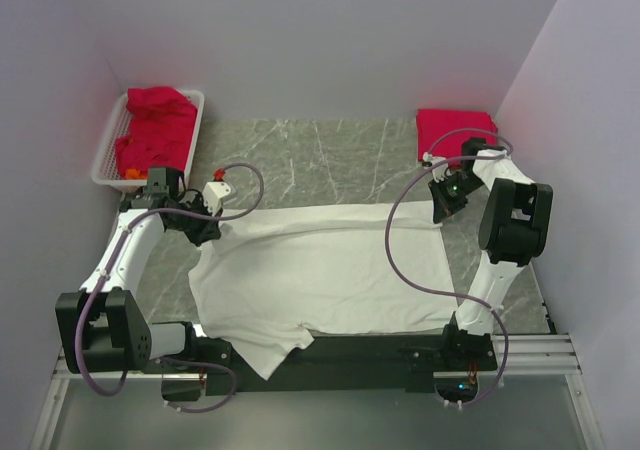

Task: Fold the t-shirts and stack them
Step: Fold the tshirt

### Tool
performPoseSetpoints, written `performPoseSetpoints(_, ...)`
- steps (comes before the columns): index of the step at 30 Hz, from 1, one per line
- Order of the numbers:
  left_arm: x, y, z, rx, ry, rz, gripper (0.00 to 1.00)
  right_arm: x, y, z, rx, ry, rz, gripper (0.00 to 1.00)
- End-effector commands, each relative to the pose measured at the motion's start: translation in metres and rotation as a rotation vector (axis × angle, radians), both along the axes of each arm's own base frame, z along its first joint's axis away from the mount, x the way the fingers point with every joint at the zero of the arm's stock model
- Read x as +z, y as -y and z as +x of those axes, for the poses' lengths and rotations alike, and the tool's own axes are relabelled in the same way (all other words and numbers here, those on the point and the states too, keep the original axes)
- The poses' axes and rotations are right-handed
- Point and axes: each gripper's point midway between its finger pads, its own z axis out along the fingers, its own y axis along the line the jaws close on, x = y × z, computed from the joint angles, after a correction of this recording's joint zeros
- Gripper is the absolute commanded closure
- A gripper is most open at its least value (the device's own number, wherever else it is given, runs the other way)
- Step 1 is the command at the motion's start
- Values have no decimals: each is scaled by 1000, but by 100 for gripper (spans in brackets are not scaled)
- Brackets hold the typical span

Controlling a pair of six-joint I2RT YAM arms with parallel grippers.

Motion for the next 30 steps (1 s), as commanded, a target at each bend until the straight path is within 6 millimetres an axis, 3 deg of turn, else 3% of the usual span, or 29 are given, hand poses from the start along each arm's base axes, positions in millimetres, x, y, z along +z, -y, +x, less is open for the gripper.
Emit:
performPoseSetpoints(1,-3,-3,-3,-36,10,21,100,10,8,4,21,52,-37,100)
performPoseSetpoints(6,1,0,-12,-82,7,10,99,17,16,6,27,82,-64,100)
performPoseSetpoints(12,-22,3,-43,-247,-35,46,99,4,16,-7,63,35,-78,100)
performPoseSetpoints(13,-30,6,-56,-280,-70,46,99,2,16,-9,68,31,-85,98)
performPoseSetpoints(14,-31,8,-63,-311,-72,53,96,0,17,-14,74,15,-91,83)
performPoseSetpoints(15,-35,7,-69,-365,-66,70,83,0,17,-17,90,11,-92,74)
performPoseSetpoints(16,-41,11,-85,-428,-103,92,78,3,17,-20,94,10,-95,64)
performPoseSetpoints(17,-41,10,-88,-450,-92,109,75,5,17,-23,99,2,-100,53)
performPoseSetpoints(19,-40,7,-90,-473,-76,134,71,16,18,-25,112,23,-107,51)
performPoseSetpoints(23,-21,14,-68,-435,-27,89,70,42,12,-11,91,86,-78,51)
performPoseSetpoints(25,-10,22,-48,-362,-8,43,61,48,4,3,50,88,-51,54)
performPoseSetpoints(26,-9,27,-26,-317,22,21,59,47,-5,7,30,75,-46,57)
performPoseSetpoints(30,-5,45,14,-181,-19,-67,54,33,-21,22,-14,58,-57,66)
